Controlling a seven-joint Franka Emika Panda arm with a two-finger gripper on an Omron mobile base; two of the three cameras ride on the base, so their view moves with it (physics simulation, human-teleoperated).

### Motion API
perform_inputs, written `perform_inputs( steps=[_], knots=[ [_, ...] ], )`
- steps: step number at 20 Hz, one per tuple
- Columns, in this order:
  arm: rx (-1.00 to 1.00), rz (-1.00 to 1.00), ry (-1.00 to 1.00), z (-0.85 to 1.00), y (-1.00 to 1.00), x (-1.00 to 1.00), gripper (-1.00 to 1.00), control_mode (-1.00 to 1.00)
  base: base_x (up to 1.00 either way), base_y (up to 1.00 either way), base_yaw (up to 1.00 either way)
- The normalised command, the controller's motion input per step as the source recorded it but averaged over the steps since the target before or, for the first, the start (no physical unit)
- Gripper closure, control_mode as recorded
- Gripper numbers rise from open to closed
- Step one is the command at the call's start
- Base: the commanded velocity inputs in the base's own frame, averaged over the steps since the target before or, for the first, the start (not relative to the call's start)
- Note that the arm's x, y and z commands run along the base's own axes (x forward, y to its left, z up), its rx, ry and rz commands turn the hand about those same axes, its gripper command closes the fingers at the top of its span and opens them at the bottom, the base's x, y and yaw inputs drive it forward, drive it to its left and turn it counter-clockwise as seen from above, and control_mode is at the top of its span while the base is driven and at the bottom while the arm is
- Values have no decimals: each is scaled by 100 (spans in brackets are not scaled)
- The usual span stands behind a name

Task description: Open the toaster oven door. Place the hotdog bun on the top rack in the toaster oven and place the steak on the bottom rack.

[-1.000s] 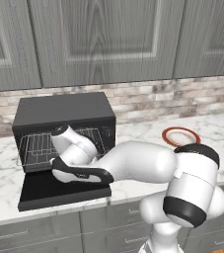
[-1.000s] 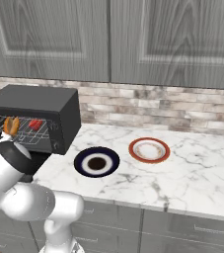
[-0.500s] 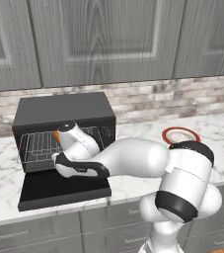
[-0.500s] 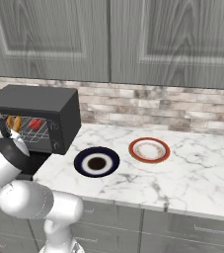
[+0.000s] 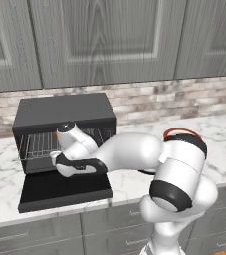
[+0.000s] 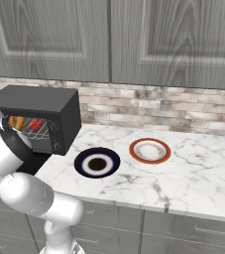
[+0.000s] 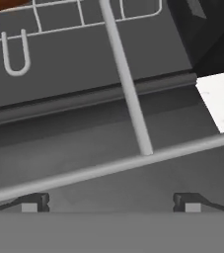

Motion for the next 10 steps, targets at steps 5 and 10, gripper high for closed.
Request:
perform_inputs(
  steps=[5, 10],
  knots=[
    [0, -3, 0, 4, 6, 35, -100, -100, 0, 0, 0],
    [1, -2, 0, 10, 0, 33, -100, -100, 0, 0, 0]
  ],
)
